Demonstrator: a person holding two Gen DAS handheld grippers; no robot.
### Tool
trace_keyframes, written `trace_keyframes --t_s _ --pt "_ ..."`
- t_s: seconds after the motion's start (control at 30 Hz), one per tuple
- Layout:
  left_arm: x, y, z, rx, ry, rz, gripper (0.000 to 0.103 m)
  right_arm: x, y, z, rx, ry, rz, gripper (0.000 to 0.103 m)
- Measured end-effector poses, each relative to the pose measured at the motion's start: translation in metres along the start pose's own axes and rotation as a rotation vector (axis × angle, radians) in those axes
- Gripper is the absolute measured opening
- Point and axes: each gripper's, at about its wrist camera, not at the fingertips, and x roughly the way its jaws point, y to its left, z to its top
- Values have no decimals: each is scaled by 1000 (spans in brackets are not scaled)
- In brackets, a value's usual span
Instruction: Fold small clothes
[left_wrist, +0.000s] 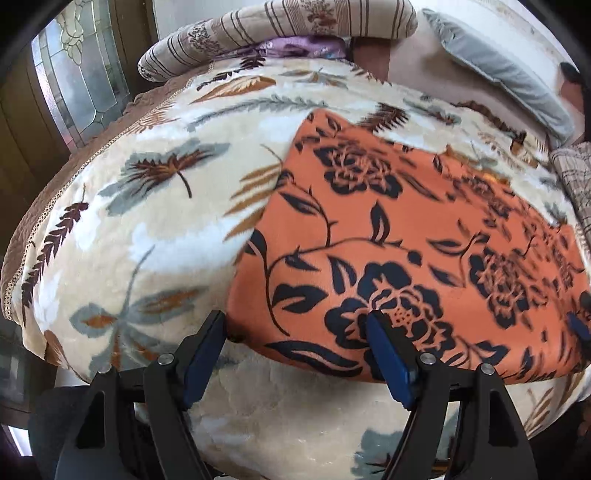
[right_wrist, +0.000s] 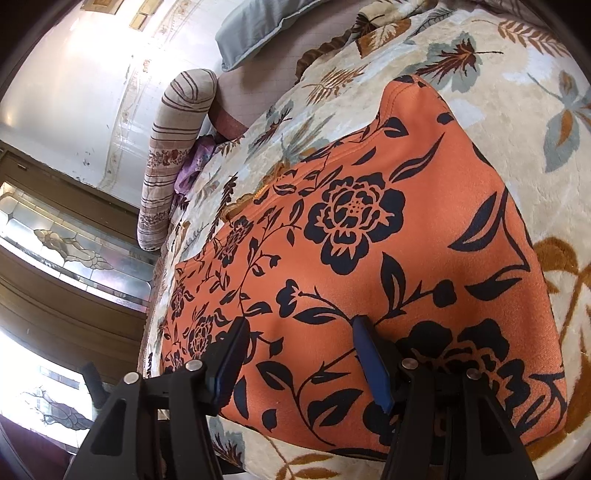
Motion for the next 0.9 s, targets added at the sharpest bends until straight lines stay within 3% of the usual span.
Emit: trace_keyframes --t_s 0.13,0.37,0.43,0.5,0.6,0.9 --pt "-8 2 3 -15 -8 -8 78 0 0 0 -2 0 -3 62" --pt "-29 -10 15 23 -99 -32 78 0 0 0 -8 -2 -6 62" --pt "-16 -12 13 18 -58 -43 78 0 1 0 -9 -3 -7 62" --pt "10 -15 7 48 27 -9 78 0 1 -1 -9 -2 -4 62" --pt "5 -21 3 84 -9 11 79 -3 -1 0 15 4 4 62" --pt "-23 -36 22 81 -95 -67 79 -26 7 5 24 -1 -41 66"
